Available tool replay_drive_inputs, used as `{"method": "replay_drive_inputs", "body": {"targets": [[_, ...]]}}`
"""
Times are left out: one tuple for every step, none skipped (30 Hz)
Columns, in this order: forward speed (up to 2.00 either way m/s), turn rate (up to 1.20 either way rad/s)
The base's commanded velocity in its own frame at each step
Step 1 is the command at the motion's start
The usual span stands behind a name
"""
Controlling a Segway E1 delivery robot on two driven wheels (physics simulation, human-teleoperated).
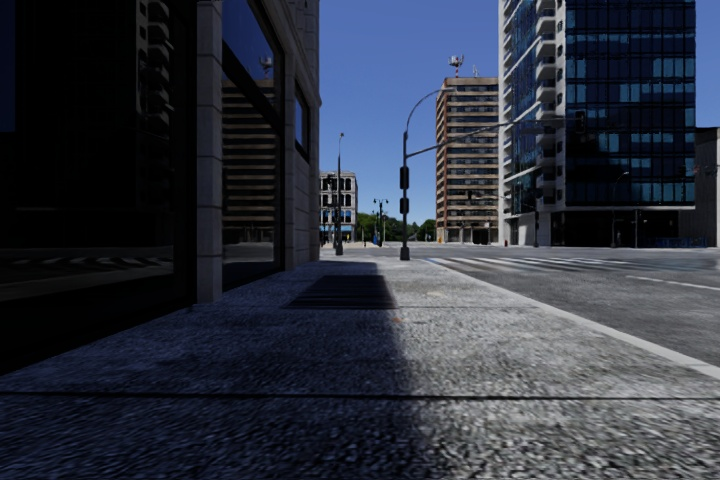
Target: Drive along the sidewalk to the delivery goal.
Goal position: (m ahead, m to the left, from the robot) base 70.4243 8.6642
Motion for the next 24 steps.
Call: {"method": "replay_drive_inputs", "body": {"targets": [[2.0, 0.0], [2.0, 0.0], [2.0, 0.0], [2.0, 0.0], [2.0, 0.0], [2.0, 0.0], [2.0, 0.0], [2.0, 0.0], [2.0, 0.0], [2.0, 0.0], [2.0, 0.0], [2.0, 0.0], [2.0, 0.0], [2.0, 0.0], [2.0, 0.0], [2.0, 0.0], [2.0, 0.0], [2.0, 0.0], [2.0, 0.0], [2.0, 0.0], [2.0, 0.0], [2.0, 0.0], [2.0, 0.0], [2.0, 0.0]]}}
